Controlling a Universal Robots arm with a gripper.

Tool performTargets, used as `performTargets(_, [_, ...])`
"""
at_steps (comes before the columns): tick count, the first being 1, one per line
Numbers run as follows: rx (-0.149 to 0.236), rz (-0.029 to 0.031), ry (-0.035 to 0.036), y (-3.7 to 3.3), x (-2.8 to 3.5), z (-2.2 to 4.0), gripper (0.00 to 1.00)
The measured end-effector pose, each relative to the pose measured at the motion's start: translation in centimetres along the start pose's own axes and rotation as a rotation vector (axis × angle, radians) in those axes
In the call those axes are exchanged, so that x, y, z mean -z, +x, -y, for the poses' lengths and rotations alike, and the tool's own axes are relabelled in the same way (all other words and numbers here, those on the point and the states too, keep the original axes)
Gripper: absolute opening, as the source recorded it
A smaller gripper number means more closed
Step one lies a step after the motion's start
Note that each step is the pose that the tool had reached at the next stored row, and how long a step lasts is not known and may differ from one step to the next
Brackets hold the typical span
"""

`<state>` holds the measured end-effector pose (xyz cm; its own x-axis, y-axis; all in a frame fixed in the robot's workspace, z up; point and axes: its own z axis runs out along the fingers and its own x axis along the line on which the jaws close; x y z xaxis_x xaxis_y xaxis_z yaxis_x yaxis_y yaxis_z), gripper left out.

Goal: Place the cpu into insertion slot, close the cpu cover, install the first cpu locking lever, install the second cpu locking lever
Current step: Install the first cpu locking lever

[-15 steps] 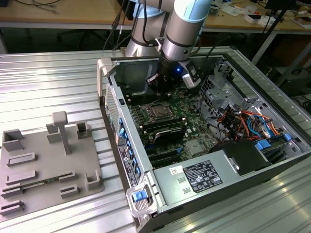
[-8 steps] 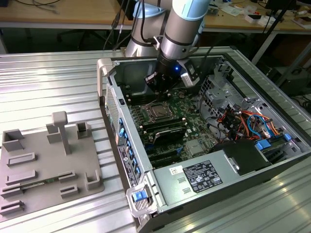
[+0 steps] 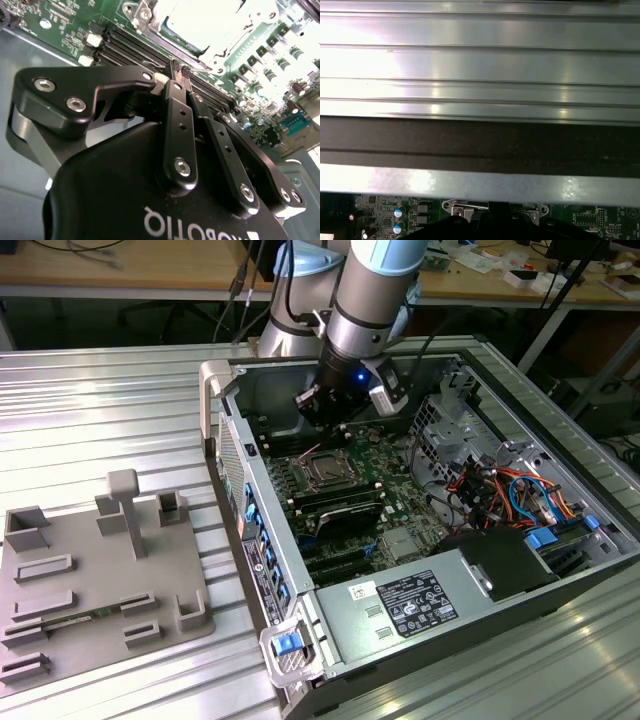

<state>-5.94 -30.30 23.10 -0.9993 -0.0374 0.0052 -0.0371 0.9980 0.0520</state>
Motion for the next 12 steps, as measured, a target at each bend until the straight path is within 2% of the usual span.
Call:
performTargets(6, [0.009,-0.0004,-0.0005,0.16,0.63,-0.04,0.11])
performTargets(12, [0.018,-0.0009,-0.0014,0.64,0.66,-0.07,0.11])
